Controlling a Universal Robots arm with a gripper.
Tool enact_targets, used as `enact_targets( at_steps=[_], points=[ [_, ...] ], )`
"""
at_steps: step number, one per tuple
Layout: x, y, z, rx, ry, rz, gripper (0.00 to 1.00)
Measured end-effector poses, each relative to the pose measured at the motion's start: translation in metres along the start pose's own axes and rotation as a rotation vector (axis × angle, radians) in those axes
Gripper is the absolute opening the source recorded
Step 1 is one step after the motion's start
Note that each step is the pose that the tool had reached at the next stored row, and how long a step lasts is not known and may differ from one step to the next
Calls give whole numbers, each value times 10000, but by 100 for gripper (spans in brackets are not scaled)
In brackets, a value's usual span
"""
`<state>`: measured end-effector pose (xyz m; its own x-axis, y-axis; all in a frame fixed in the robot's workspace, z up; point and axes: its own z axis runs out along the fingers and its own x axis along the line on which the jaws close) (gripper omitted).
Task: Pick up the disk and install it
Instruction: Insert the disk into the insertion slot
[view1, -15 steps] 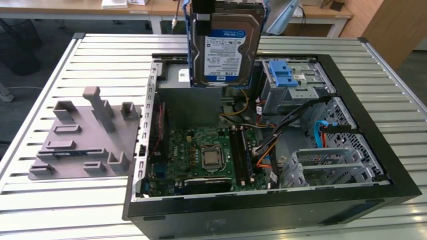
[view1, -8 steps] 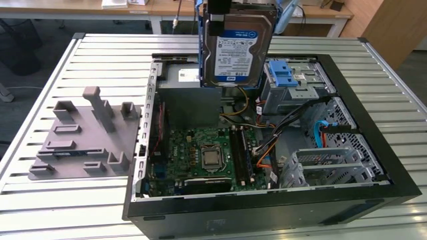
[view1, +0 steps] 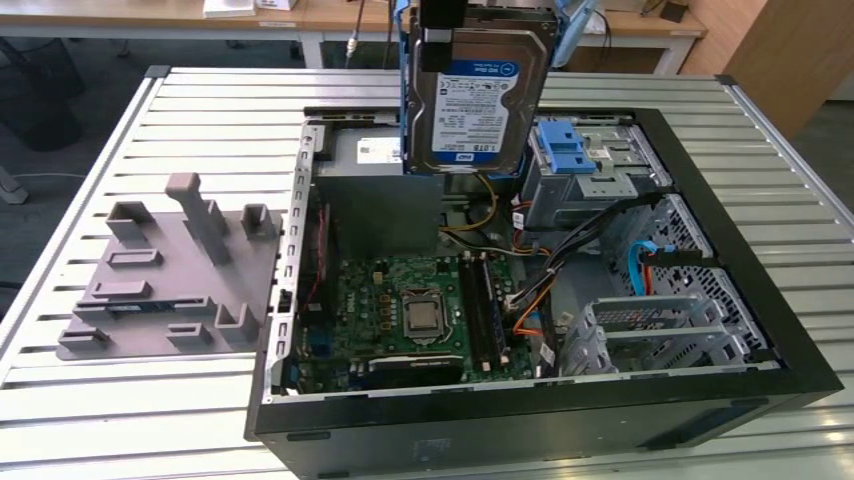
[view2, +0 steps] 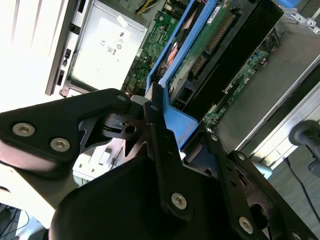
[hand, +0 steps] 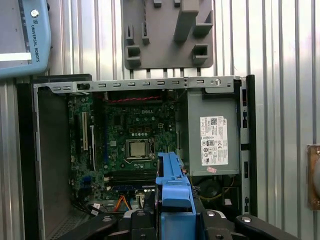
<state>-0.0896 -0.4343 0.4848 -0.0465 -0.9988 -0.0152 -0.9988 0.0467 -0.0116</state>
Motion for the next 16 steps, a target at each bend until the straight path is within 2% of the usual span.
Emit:
enact_targets(
  at_steps=[9, 16],
  points=[
    [4, -3, -1, 0, 1, -1, 36],
    [106, -7, -1, 1, 16, 0, 36]
  ],
)
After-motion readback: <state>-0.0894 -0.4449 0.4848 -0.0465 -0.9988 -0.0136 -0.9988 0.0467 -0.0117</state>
